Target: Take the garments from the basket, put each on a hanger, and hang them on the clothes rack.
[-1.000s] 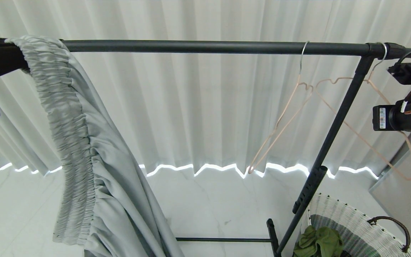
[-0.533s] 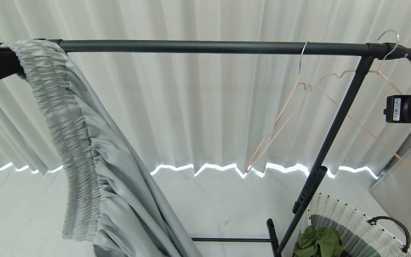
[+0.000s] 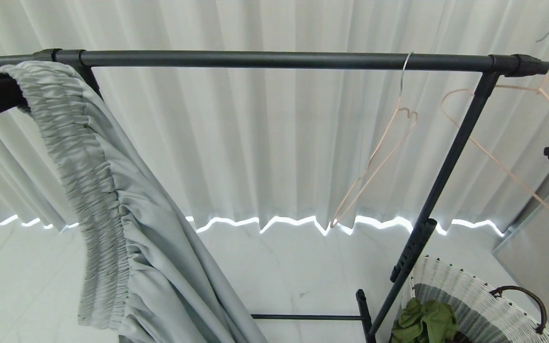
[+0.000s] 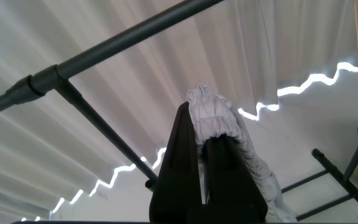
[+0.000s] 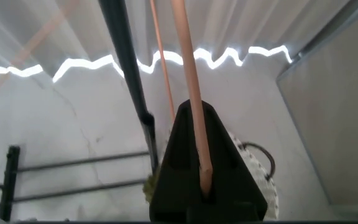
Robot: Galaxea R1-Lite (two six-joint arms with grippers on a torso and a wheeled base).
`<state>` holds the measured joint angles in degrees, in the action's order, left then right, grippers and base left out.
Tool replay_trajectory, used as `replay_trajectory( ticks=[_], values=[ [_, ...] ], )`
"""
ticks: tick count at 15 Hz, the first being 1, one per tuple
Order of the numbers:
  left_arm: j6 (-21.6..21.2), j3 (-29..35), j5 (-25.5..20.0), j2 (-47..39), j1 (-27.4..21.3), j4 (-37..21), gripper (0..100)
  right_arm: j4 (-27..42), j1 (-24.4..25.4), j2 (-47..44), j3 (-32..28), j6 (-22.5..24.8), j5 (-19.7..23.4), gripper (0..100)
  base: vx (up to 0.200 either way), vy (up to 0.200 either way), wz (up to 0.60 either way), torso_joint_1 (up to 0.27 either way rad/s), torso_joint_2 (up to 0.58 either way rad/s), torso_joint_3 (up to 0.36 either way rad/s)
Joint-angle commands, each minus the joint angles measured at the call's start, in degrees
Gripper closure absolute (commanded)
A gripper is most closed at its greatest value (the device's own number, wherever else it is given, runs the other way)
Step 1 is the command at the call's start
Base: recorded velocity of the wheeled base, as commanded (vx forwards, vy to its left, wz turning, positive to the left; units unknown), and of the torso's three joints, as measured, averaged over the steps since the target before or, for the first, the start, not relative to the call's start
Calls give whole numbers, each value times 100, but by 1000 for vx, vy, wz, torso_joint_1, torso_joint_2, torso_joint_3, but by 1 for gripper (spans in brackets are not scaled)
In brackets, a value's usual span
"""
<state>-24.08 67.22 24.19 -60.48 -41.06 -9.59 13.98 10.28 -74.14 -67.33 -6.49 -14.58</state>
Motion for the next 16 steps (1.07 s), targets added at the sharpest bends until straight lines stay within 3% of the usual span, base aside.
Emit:
replay_trajectory(
  ticks=[1,3,9,11,14,16],
  values=[
    [-1,-16,7,1,1,1,100,-1,1,831,589,95,-1,100,-200,0,0,7,2,2],
    [-1,-7,7,-8,1,1,100,-10,1,1209,915,244,8,100,-200,0,0,-15,0,10],
    [8,-33,-2,18,89,10,100,-10,45,1447,941,569,69,100,-200,0,0,1,2,5],
    [8,-42,-10,18,89,10,100,-124,308,1490,932,763,78,100,0,0,0,0,0,0],
    [-1,-51,-2,-8,89,1,100,-282,1407,1464,906,868,122,100,0,0,0,0,0,0],
    [-1,-7,157,-157,133,1,100,-282,2549,1323,906,859,122,100,0,0,0,0,0,0]
  ],
)
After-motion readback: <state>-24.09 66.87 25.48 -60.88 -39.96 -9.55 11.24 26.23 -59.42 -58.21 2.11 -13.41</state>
